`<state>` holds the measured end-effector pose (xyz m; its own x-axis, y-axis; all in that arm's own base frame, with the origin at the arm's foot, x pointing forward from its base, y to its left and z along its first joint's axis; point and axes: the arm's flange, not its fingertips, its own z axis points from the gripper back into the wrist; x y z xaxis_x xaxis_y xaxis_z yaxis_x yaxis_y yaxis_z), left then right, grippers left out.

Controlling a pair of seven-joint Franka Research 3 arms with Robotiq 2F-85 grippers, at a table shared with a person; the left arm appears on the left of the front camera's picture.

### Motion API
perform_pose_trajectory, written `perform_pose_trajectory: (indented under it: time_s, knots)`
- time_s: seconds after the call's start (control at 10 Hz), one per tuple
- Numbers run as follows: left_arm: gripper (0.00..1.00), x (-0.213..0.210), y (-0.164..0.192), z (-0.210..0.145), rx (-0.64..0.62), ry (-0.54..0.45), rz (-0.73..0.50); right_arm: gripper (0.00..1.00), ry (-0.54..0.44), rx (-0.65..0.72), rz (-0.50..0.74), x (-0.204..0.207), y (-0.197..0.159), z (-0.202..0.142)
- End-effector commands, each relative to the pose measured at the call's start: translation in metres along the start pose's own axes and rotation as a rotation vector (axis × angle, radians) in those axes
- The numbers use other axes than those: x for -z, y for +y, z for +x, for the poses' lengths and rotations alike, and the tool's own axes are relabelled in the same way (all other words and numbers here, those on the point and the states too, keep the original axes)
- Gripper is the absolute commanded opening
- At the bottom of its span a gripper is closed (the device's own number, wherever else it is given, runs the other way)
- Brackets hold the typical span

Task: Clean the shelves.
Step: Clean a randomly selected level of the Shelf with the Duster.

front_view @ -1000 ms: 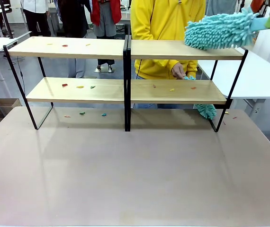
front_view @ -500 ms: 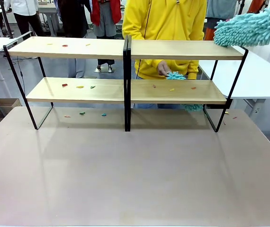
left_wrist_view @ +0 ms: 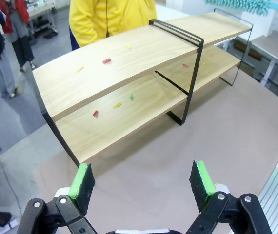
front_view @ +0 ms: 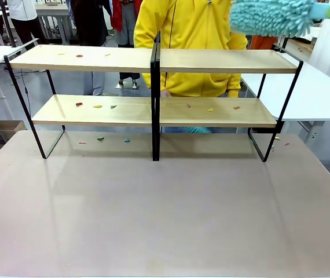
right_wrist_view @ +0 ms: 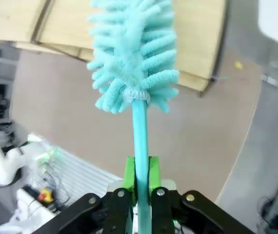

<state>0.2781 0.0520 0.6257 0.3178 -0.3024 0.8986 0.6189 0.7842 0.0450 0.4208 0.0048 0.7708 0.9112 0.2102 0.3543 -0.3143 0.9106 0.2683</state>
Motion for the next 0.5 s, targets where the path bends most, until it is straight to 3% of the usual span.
perform_pose_trajectory:
  time_s: [0.0,0.2,0.4]
  knots:
    - [1.0,0.0,0.001,0.0,0.007,0.0,-0.001,0.12,0.082,-0.081,0.298,-0.016,-0.015,-0.011]
    - [1.0,0.0,0.001,0.0,0.007,0.0,-0.001,0.12,0.142,-0.317,0.669,-0.055,-0.018,-0.03]
    - [1.0,0.0,0.001,0.0,0.007,0.0,-0.001,0.12,0.121,-0.56,0.834,-0.087,-0.023,-0.05]
